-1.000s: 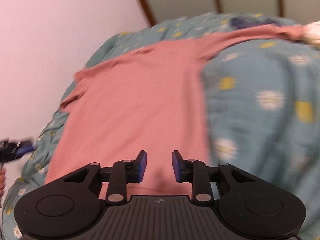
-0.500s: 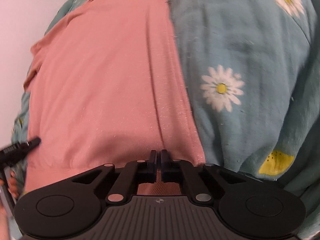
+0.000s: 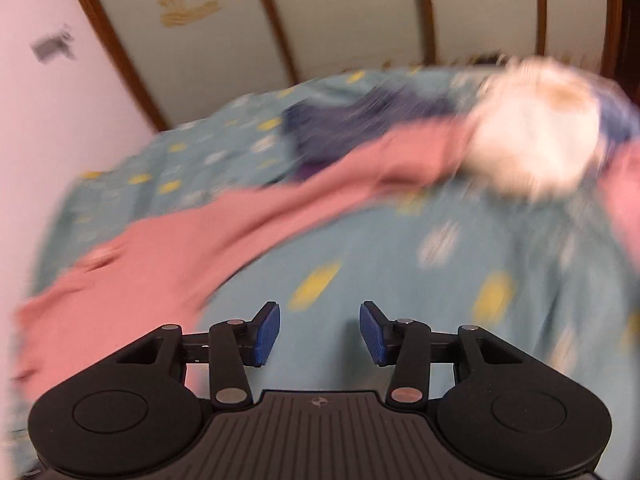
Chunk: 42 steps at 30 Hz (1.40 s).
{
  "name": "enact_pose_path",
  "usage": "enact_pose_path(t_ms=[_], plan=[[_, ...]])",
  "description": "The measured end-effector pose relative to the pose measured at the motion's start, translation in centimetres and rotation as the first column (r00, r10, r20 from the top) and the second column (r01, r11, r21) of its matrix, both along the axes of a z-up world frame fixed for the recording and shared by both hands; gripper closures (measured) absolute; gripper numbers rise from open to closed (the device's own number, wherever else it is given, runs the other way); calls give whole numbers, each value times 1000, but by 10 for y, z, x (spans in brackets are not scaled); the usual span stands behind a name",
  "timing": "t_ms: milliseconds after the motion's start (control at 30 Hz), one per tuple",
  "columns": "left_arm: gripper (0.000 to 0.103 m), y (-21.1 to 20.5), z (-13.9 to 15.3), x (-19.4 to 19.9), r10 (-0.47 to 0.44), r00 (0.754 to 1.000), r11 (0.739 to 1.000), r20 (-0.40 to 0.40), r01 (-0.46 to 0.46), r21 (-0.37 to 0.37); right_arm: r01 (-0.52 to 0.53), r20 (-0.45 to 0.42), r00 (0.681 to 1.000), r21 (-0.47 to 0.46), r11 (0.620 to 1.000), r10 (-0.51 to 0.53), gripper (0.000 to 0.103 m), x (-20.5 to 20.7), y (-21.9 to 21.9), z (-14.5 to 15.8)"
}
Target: Fold clothes
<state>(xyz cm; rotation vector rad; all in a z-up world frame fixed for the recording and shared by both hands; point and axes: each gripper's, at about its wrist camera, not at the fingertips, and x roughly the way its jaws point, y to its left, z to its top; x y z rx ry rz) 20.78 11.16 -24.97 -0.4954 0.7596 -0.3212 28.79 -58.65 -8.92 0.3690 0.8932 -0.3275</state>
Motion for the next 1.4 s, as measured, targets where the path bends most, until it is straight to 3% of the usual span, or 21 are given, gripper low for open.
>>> enact_pose_path(t_ms=[67, 133, 167, 200, 267, 300, 333, 433, 500, 567, 700, 733, 767, 800, 967, 1100, 1167, 1233, 1333, 1400], plan=[[51, -2, -3, 2, -7, 1000, 1000, 0, 7, 11, 0, -36, 999, -73, 997, -2, 58, 22, -21, -3], [51, -6, -7, 5, -14, 1000, 999, -8, 14, 30, -64, -117, 992, -205, 977, 41, 59, 50, -27, -10], [51, -9, -9, 7, -17, 1000, 999, -16, 17, 42, -164, -201, 974, -331, 929, 101, 59, 69, -23, -19], [51, -10, -11, 9, -20, 1000, 999, -20, 21, 49, -286, -292, 942, -438, 852, 166, 59, 78, -13, -28], [51, -11, -13, 11, -26, 999, 998, -22, 27, 55, -390, -361, 905, -501, 773, 223, 61, 81, -4, -39], [51, -12, -14, 12, -28, 999, 998, -24, 29, 56, -466, -411, 873, -537, 703, 264, 61, 86, 0, -50], [51, -12, -14, 12, -31, 999, 998, -25, 32, 57, -506, -436, 853, -549, 665, 288, 61, 89, 1, -55], [51, -14, -15, 12, -39, 999, 997, -26, 41, 67, -564, -471, 818, -544, 621, 330, 60, 92, 1, -63], [51, -14, -16, 12, -42, 999, 997, -27, 44, 68, -634, -538, 769, -575, 518, 344, 60, 90, 6, -78], [51, -11, -17, 12, -39, 999, 998, -30, 41, 55, -652, -562, 754, -577, 492, 340, 60, 93, 7, -84], [51, -7, -17, 10, -36, 999, 998, -36, 37, 40, -631, -531, 772, -581, 514, 348, 64, 101, 0, -90], [51, -7, -17, 10, -37, 999, 998, -35, 38, 42, -627, -531, 775, -583, 517, 342, 83, 102, -1, -92], [51, -7, -17, 10, -38, 999, 998, -35, 40, 43, -624, -531, 778, -585, 519, 336, 95, 104, -3, -93], [51, -7, -17, 10, -39, 999, 998, -37, 41, 43, -609, -518, 789, -587, 533, 331, 98, 105, -4, -91], [51, -5, -18, 10, -39, 999, 999, -38, 40, 33, -497, -411, 863, -579, 646, 295, 98, 111, -19, -69], [51, -5, -19, 9, -42, 998, 999, -43, 43, 31, -242, -219, 965, -533, 811, 144, 98, 117, -62, -24], [51, -6, -19, 8, -45, 998, 998, -43, 46, 40, -90, -133, 991, -512, 854, 24, 98, 120, -90, -1], [51, -9, -18, 9, -47, 998, 997, -46, 49, 57, 19, -97, 992, -511, 860, -79, 98, 121, -113, 14], [51, -13, -18, 10, -46, 998, 996, -52, 50, 79, 167, -61, 971, -525, 835, -232, 98, 119, -150, 33], [51, -17, -19, 12, -46, 997, 994, -59, 52, 98, 265, -23, 951, -457, 849, -308, 98, 111, -176, 49]])
